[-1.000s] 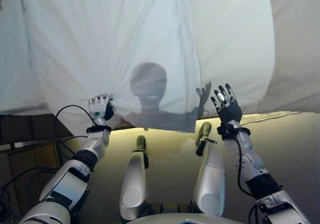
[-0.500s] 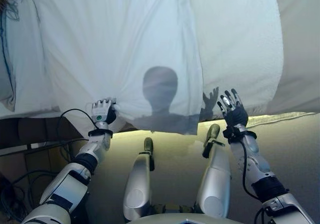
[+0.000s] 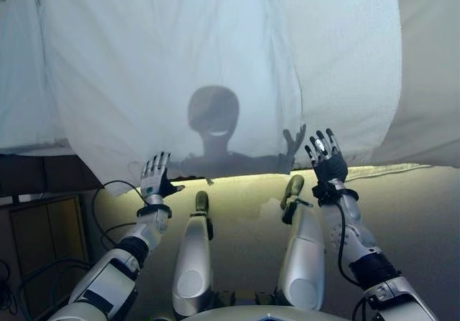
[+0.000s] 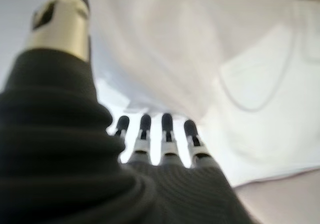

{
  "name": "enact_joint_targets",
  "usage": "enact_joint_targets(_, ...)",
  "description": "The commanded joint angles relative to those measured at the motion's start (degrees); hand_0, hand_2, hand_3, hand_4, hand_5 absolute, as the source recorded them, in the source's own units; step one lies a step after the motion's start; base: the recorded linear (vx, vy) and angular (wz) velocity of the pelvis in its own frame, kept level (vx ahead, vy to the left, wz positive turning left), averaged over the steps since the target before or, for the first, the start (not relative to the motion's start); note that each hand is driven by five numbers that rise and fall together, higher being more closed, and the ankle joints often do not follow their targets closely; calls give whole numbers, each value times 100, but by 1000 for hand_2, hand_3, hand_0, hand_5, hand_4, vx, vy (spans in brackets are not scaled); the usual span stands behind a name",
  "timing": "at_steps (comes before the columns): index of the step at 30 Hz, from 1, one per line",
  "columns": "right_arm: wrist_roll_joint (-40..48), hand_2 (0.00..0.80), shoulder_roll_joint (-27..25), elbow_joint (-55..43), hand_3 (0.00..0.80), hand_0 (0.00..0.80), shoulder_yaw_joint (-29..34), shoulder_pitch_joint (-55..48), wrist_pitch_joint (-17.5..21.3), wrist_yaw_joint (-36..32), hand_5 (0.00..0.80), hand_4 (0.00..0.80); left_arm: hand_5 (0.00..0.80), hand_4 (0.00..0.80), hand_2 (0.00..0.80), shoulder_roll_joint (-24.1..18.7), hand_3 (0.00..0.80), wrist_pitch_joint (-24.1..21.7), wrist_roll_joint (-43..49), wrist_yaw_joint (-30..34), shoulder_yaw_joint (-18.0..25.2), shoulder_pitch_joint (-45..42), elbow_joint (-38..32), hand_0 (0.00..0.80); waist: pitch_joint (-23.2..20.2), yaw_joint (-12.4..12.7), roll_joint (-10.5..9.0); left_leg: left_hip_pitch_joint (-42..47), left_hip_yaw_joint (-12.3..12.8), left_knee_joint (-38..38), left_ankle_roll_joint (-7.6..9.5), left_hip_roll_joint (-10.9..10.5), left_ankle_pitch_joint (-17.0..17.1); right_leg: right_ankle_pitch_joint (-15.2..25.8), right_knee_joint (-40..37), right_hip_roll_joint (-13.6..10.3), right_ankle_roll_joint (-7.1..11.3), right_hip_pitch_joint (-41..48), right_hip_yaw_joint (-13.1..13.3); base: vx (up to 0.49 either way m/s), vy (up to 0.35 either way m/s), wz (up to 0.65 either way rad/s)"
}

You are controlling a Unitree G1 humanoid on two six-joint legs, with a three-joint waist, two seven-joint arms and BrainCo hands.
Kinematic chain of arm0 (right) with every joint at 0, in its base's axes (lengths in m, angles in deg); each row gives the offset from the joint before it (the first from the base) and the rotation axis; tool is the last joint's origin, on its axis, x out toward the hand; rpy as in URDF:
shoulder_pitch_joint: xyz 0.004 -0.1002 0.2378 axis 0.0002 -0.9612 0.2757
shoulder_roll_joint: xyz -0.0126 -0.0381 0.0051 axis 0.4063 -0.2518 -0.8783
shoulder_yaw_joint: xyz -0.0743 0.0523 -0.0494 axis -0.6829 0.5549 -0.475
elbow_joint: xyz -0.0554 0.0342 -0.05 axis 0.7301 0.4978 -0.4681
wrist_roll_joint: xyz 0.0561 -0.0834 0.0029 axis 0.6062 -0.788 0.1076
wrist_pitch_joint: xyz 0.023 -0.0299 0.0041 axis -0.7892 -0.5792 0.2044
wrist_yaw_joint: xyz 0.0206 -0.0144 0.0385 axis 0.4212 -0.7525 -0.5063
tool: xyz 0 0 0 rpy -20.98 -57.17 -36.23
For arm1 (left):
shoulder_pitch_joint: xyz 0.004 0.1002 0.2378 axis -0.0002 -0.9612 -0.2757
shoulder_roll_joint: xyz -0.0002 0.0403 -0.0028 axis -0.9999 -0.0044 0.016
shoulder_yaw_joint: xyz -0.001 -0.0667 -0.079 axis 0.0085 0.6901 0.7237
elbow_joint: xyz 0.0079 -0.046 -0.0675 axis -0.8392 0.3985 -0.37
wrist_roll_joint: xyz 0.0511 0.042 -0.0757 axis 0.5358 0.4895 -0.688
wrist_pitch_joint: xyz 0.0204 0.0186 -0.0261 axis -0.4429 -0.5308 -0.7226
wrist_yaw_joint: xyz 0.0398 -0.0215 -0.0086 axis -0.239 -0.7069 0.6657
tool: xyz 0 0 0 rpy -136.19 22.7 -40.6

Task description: Make the bed neatly

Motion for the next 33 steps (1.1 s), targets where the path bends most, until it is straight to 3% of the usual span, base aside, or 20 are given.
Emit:
enact_joint_targets(1, -101, 0, 8, -266, 0, 0, 337, -119, 184, -176, 0, 0, 0, 0, 0, -480, 0, -25, -634, -281, 577, -255, 139, 0, -127, 207, -97, -357, -195, -232, 261, 67, 956, 748, -437, -484, 989, 374, 439, 56, 172, 3)
enact_joint_targets(7, -198, 0, -133, -68, 0, 0, 407, 88, 40, -85, 0, 0, 0, 0, 0, -601, 0, -283, -947, -830, 964, -180, -135, 0, -130, 198, 32, -532, -171, -63, 268, -42, 893, 701, -294, -504, 967, 143, 600, 6, 143, 5)
enact_joint_targets(13, -143, 0, -113, -48, 0, 0, 319, 258, 207, 44, 0, 0, 0, 0, 0, -754, 0, -476, -656, -1276, 1201, 193, -547, 0, 106, 297, -99, -944, -264, 177, 267, -72, 883, 833, -254, -461, 980, -117, 618, -54, -15, 3)
enact_joint_targets(21, -105, 0, -263, -287, 0, 0, 169, 679, 284, 107, 0, 0, 0, 0, 0, -730, 0, -137, -445, -1498, 827, 747, -641, 0, 155, 289, -352, -1819, -435, 172, 289, -55, 1113, 1037, -419, -247, 985, -800, 529, -80, 26, -6)
enact_joint_targets(22, -27, 0, -293, -322, 0, 0, 156, 708, 338, 55, 0, 0, 0, 0, 0, -691, 0, -98, -424, -1528, 780, 769, -608, 0, 155, 314, -356, -1888, -456, 278, 278, -7, 935, 857, -279, -182, 1004, -871, 549, -22, 48, -13)
enact_joint_targets(33, -314, 0, -503, -947, 0, 0, 238, 1067, 147, 344, 0, 0, 0, 0, 0, -479, 0, 684, 219, -1207, 270, 956, -499, 0, 155, 247, -388, -2912, -559, 606, 300, -23, 985, 893, -95, -91, 1012, -1800, 622, -72, 72, -4)
